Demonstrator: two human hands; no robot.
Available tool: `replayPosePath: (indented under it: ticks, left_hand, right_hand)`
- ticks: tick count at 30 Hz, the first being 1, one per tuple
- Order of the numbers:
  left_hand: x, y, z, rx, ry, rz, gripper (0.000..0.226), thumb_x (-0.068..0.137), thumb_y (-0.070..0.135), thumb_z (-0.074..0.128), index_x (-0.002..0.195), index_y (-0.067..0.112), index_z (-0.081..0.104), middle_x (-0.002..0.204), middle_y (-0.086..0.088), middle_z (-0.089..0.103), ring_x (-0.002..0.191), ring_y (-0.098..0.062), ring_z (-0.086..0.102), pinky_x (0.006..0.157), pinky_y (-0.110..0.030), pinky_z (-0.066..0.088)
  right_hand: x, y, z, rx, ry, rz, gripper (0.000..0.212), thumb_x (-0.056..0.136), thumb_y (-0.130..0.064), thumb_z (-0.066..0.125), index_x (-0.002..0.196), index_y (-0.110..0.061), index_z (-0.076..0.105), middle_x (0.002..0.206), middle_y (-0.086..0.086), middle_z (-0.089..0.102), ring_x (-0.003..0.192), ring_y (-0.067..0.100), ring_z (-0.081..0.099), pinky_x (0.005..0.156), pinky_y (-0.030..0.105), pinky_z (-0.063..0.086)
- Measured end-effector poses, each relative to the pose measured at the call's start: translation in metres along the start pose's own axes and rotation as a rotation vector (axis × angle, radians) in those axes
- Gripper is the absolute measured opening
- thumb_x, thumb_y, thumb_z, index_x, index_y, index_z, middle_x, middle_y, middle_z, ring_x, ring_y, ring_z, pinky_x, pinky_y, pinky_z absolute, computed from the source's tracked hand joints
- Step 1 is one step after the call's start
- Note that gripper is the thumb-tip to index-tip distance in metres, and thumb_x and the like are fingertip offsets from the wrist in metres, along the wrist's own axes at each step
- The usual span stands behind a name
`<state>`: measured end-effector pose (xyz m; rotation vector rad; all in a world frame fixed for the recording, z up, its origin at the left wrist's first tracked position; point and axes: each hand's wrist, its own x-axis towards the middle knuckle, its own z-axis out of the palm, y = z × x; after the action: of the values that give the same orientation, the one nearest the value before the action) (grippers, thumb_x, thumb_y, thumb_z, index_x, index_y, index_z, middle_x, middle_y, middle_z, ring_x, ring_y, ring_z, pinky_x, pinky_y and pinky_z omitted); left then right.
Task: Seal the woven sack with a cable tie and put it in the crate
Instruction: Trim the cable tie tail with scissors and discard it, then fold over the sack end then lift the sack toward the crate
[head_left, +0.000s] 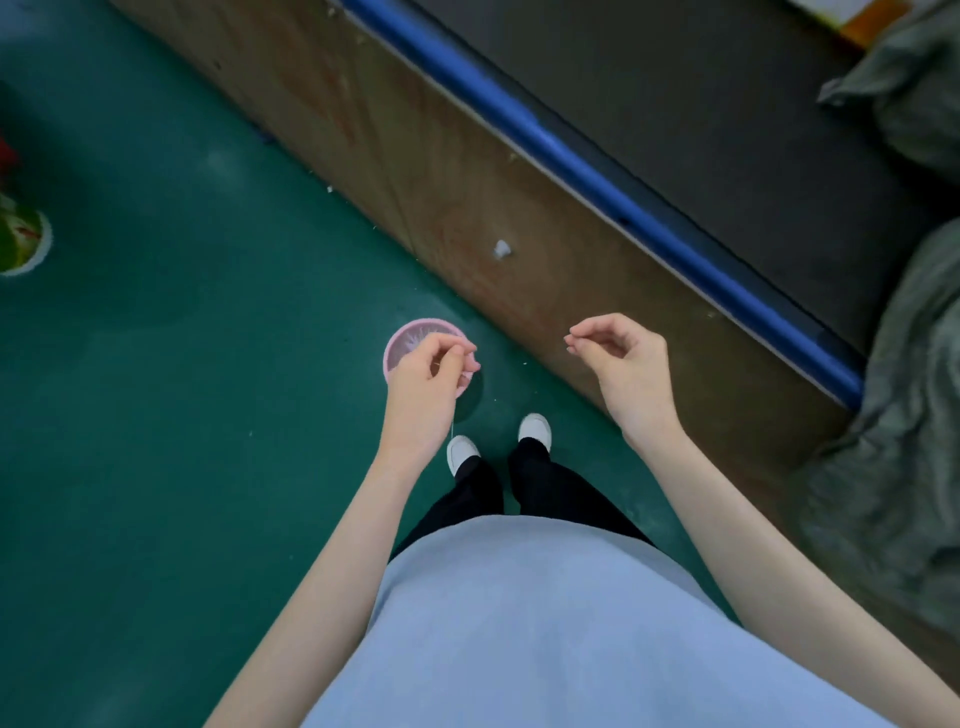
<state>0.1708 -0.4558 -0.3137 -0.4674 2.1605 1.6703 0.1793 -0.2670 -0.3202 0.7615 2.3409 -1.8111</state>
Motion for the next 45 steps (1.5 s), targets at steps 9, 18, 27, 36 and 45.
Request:
replayPosePath:
  ticks: [9,18,27,36,45]
  left_hand:
    - [0.014,0.082,0.087,0.214,-0.221,0.311,0.018,0.096,0.009,0.048,0.094,0.013,0.066,0.081,0.003,0.068,0.074,-0.005,0.06,0.071,-0.009,0.046]
    - [0.011,0.135,0.236,0.369,-0.363,0.526,0.014,0.095,0.012,0.05,0.096,0.018,0.063,0.085,0.01,0.068,0.075,-0.017,0.059,0.066,-0.024,0.043]
    - [0.003,0.168,0.333,0.477,-0.422,0.698,0.014,0.096,0.014,0.05,0.104,0.018,0.061,0.099,0.003,0.06,0.089,-0.011,0.056,0.081,-0.024,0.046]
    - [0.02,0.154,0.389,0.632,-0.62,0.325,0.075,0.087,0.056,0.054,0.147,0.026,0.02,0.147,-0.004,0.031,0.134,-0.023,0.036,0.111,-0.045,0.033]
    - [0.034,0.168,0.426,0.194,-0.657,0.017,0.056,0.093,0.036,0.057,0.141,0.015,0.037,0.132,0.0,0.055,0.119,-0.016,0.055,0.101,-0.034,0.045]
  right_hand:
    - [0.011,-0.014,-0.116,-0.152,0.346,-0.212,0.017,0.083,0.0,0.059,0.089,-0.014,0.067,0.088,-0.005,0.064,0.079,0.0,0.058,0.075,0.007,0.042]
    - [0.032,-0.005,-0.27,-0.332,0.505,-0.336,0.018,0.08,0.002,0.06,0.092,-0.011,0.065,0.092,0.0,0.06,0.087,0.015,0.056,0.078,0.022,0.041]
    - [0.037,0.022,-0.355,-0.607,0.629,-0.194,0.041,0.081,-0.023,0.069,0.117,-0.011,0.054,0.122,0.01,0.049,0.108,0.033,0.043,0.088,0.045,0.038]
    - [0.043,0.065,-0.363,-0.398,0.387,0.275,0.11,0.068,-0.05,0.076,0.149,-0.019,0.008,0.146,0.011,0.035,0.133,0.031,0.035,0.105,0.055,0.033]
    - [0.067,0.053,-0.361,0.496,0.328,0.21,0.028,0.08,0.008,0.064,0.096,-0.015,0.068,0.089,-0.005,0.073,0.085,0.01,0.069,0.08,0.025,0.054]
